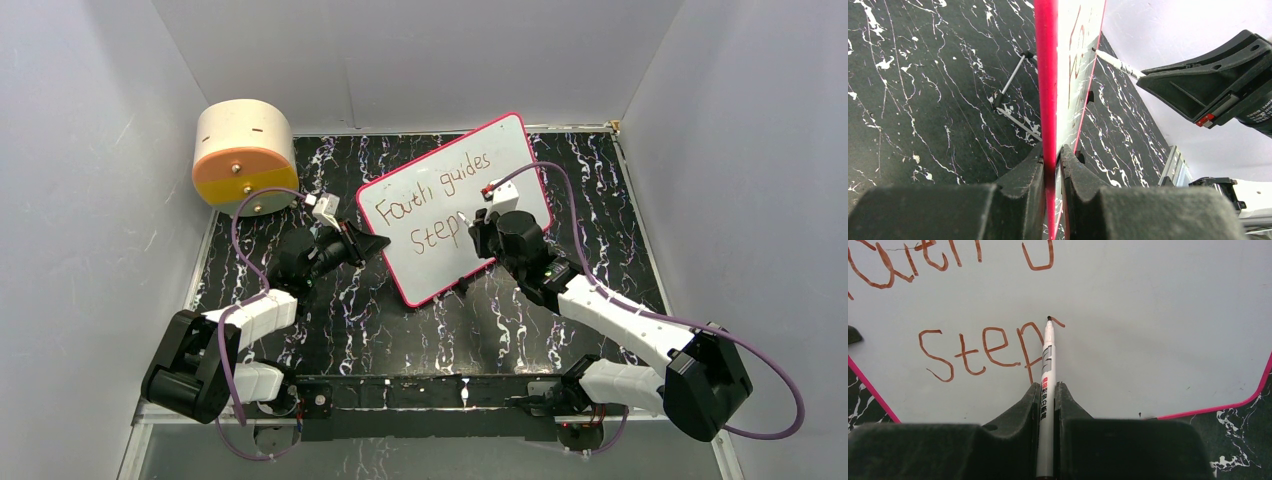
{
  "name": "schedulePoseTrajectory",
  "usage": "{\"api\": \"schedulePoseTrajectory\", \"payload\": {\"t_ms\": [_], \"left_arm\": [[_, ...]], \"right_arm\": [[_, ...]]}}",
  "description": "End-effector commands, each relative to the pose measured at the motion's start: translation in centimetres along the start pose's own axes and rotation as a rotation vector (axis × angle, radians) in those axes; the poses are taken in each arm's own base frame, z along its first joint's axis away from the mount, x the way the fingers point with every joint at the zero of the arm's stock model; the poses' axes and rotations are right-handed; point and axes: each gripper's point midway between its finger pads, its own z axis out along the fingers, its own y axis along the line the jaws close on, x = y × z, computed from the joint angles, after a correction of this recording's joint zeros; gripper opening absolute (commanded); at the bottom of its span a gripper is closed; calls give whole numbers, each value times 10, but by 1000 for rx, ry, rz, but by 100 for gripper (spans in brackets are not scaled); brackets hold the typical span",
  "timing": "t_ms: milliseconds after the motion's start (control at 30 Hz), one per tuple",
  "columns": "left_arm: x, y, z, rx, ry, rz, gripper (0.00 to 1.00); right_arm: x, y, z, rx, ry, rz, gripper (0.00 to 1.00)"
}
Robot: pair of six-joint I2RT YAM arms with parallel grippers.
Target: Write a sentence on the whiteboard
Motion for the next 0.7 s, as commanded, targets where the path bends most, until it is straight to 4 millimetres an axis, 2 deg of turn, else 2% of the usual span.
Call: {"api": "schedulePoseTrajectory", "payload": {"t_ms": [0, 333, 667], "left_arm": [[-4, -2, 1, -9, -5, 28, 0], [-6, -2, 2, -8, -7, 28, 0], [-5, -2, 1, -10, -7, 28, 0]], "right_arm": [[-22, 10, 1, -48, -60, 13, 0], [-2, 8, -8, -49, 14, 14, 0], [12, -11, -12, 47, 48, 12, 0]]}}
